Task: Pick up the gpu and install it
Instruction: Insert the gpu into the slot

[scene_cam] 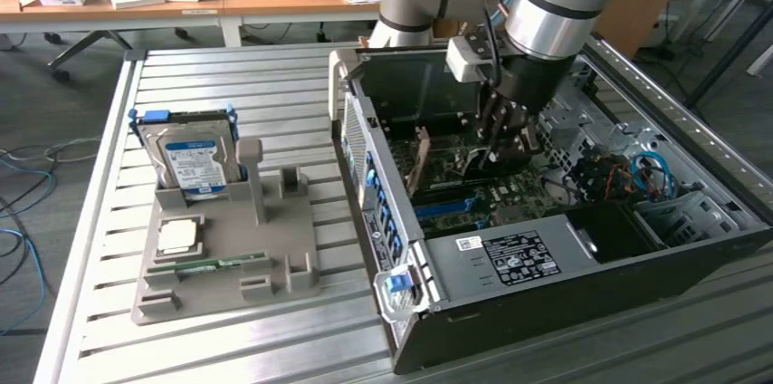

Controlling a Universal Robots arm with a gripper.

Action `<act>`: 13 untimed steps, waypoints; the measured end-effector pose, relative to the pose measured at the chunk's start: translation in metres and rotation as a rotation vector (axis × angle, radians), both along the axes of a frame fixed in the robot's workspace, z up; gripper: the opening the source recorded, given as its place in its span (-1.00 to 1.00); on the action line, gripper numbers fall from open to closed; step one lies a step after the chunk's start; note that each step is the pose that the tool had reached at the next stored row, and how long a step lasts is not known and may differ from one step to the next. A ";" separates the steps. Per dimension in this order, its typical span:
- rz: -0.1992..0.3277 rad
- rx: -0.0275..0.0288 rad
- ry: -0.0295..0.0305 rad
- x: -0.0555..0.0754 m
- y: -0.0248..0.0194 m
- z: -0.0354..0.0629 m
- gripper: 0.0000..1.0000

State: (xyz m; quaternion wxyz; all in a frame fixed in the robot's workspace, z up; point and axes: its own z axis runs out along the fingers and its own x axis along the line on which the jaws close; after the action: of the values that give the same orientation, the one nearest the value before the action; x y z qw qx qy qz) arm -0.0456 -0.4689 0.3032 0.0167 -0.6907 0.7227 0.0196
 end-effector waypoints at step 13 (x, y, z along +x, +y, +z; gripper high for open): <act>0.000 0.0002 -0.0001 -0.006 -0.0029 -0.0051 -0.47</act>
State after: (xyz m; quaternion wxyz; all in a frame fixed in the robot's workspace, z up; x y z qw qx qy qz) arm -0.0520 -0.4718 0.2981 0.0168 -0.6907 0.7227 0.0196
